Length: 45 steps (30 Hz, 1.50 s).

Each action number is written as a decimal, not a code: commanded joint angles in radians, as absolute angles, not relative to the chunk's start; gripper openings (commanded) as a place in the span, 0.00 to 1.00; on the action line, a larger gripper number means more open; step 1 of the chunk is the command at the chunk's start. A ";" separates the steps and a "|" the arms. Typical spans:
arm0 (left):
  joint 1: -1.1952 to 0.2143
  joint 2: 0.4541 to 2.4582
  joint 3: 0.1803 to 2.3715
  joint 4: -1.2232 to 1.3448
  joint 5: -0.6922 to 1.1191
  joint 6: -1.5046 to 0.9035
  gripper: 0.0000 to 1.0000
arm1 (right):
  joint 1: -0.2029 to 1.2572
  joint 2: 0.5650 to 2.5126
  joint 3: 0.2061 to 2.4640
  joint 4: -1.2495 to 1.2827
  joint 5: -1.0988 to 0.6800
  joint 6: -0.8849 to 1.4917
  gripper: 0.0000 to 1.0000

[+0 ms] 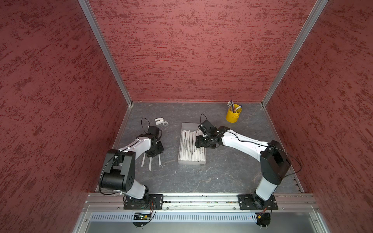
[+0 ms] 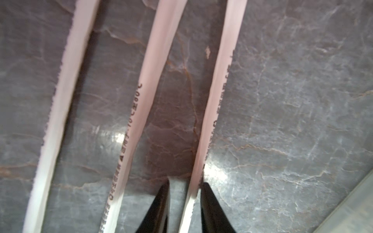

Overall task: Put the straws into the storage box
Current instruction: Pick up the straw from the center of the board, then place the straw in the storage box.

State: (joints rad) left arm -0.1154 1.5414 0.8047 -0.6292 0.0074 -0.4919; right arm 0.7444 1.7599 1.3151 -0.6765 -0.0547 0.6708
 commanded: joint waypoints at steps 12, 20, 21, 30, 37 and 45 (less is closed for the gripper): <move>-0.242 1.418 0.930 -0.680 -0.063 -0.416 0.06 | 0.721 1.734 1.314 -0.678 -0.007 0.649 0.77; -0.523 1.371 1.112 -0.721 0.026 -0.516 0.06 | 0.651 1.681 1.278 -0.689 0.009 0.652 0.77; -0.569 1.402 1.112 -0.697 0.046 -0.540 0.06 | 0.643 1.676 1.275 -0.689 0.008 0.652 0.77; -0.685 1.666 1.095 -0.565 0.058 -0.573 0.07 | 0.634 1.664 1.260 -0.689 -0.014 0.671 0.76; -0.689 1.718 1.096 -0.561 0.034 -0.546 0.08 | 0.634 1.664 1.232 -0.680 -0.019 0.683 0.76; -0.662 1.767 1.142 -0.580 0.000 -0.501 0.18 | 0.636 1.689 1.236 -0.673 -0.022 0.679 0.76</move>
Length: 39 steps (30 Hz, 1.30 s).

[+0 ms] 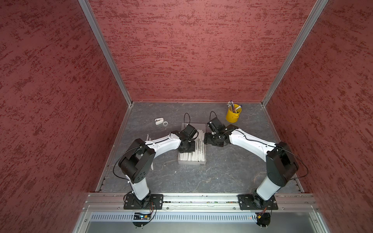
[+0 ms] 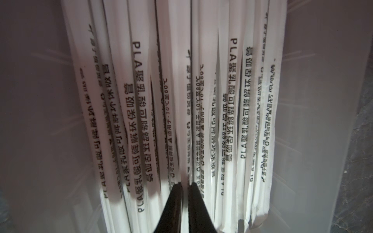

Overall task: Put the straws into the storage box
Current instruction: Place the straw in the storage box, then pick up the straw from the center of the board.

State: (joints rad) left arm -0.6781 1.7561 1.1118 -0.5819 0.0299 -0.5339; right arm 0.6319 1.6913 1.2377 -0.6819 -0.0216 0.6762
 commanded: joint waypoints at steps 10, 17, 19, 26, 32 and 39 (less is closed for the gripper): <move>-0.595 1.509 1.137 -0.771 -0.084 -0.507 0.51 | 0.639 1.681 1.250 -0.684 -0.029 0.672 0.76; -0.226 1.318 0.926 -0.838 -0.048 -0.484 0.64 | 0.688 1.713 1.274 -0.658 -0.037 0.676 0.76; -0.144 1.318 0.899 -0.830 -0.060 -0.466 0.66 | 0.701 1.726 1.280 -0.648 -0.044 0.677 0.75; -0.056 1.474 0.901 -0.758 -0.072 -0.424 0.67 | 0.718 1.747 1.288 -0.628 -0.058 0.668 0.75; -0.030 1.547 0.899 -0.716 -0.063 -0.418 0.63 | 0.718 1.751 1.301 -0.647 -0.046 0.640 0.75; 0.005 1.647 0.920 -0.678 -0.015 -0.419 0.56 | 0.718 1.742 1.297 -0.643 -0.042 0.643 0.75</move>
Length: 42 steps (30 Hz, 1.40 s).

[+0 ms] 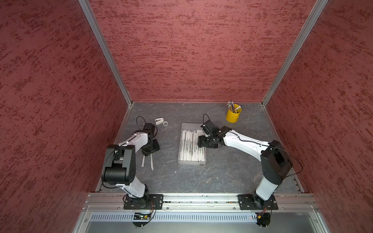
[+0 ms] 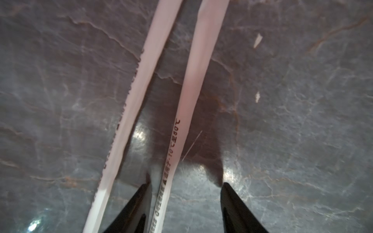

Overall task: Put the straws into the storage box
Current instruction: Pick up the straw from the center of the board, then place the straw in the storage box.

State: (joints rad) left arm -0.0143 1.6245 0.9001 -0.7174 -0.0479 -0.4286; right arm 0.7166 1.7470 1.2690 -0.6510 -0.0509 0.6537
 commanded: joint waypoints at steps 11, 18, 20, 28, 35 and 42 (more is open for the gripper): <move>-0.010 1.689 0.913 -0.604 0.047 -0.413 0.26 | 0.718 1.732 1.301 -0.652 -0.027 0.644 0.75; -0.072 1.687 0.926 -0.595 0.028 -0.391 0.15 | 0.716 1.742 1.290 -0.656 -0.018 0.647 0.76; -0.096 1.675 0.942 -0.617 0.002 -0.378 0.11 | 0.712 1.744 1.285 -0.658 -0.016 0.647 0.76; -0.185 1.517 1.061 -0.732 -0.031 -0.363 0.05 | 0.701 1.746 1.291 -0.660 -0.035 0.658 0.76; -0.431 1.507 1.238 -0.781 0.043 -0.486 0.05 | 0.656 1.714 1.279 -0.668 -0.023 0.656 0.76; -0.617 1.726 1.324 -0.647 0.103 -0.578 0.05 | 0.593 1.679 1.257 -0.675 -0.021 0.651 0.76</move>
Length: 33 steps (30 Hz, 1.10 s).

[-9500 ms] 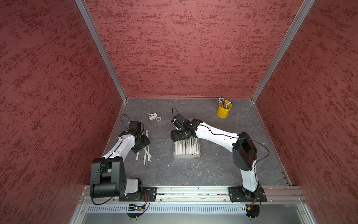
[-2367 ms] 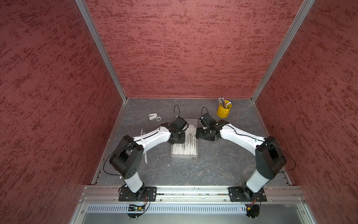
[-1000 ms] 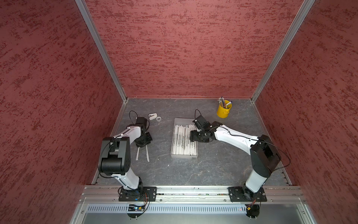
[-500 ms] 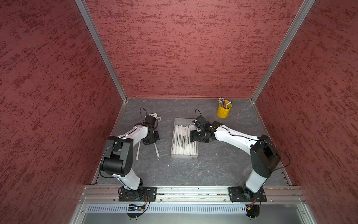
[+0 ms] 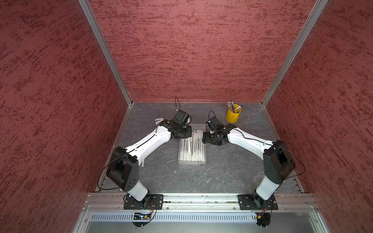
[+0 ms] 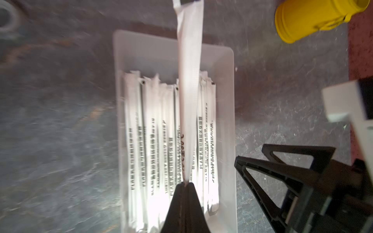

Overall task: Put the straws into the storage box
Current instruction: Place the straw in the storage box.

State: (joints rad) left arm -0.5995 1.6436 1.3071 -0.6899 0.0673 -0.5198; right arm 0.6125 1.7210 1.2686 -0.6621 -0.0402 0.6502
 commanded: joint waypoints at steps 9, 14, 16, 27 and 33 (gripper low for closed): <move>-0.702 1.934 1.382 -0.620 0.108 -0.597 0.06 | 0.584 1.678 1.222 -0.662 -0.032 0.662 0.76; -0.717 1.940 1.359 -0.619 0.093 -0.598 0.08 | 0.583 1.678 1.200 -0.646 -0.037 0.668 0.75; -0.716 1.942 1.365 -0.630 0.085 -0.588 0.11 | 0.584 1.685 1.199 -0.640 -0.043 0.668 0.75; -0.625 1.669 1.358 -0.839 -0.094 -0.486 0.60 | 0.598 1.688 1.230 -0.652 -0.045 0.648 0.75; -0.270 1.431 1.141 -0.835 -0.003 -0.337 0.81 | 0.639 1.691 1.236 -0.643 -0.039 0.647 0.75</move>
State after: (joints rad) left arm -0.3901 1.4467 1.2194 -0.7830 -0.0265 -0.4339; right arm 0.6201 1.7020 1.2106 -0.6552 -0.0414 0.6537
